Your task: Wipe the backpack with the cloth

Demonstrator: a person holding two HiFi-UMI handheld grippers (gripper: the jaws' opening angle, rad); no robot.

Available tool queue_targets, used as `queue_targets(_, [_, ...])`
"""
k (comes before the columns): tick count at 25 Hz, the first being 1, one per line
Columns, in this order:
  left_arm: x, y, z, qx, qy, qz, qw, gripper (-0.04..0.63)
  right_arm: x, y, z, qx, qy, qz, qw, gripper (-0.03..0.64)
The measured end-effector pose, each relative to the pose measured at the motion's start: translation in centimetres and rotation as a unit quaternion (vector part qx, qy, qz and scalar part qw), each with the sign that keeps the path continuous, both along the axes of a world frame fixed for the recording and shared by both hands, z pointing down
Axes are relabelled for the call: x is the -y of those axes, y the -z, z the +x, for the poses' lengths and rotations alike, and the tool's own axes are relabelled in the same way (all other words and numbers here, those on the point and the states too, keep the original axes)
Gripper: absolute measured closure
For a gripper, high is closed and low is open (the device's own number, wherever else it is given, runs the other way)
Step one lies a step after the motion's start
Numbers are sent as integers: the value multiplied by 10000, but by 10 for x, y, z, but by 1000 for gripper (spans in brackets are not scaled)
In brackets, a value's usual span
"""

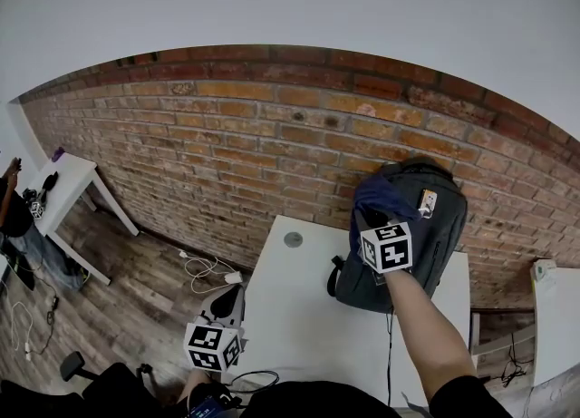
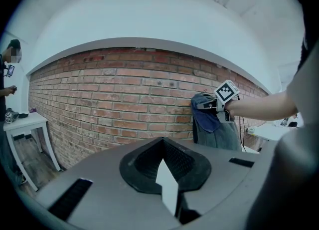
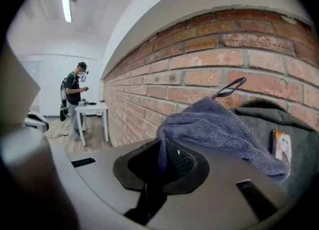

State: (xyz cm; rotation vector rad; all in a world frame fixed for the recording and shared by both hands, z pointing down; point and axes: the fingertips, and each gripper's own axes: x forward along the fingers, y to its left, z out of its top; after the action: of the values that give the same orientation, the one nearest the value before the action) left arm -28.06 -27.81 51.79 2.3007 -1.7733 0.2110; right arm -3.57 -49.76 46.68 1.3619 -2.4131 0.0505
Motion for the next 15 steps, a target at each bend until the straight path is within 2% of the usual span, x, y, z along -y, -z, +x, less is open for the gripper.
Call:
queue_targets(9, [0,-2,4,13,-82,-28,10000,598,-39,-56,-20,34,159,-433,9989,588])
queue_targets(15, [-2,-4,6,29,-83,-49,9999,598,-68,-97,-28,-126,286,-690,9971,586])
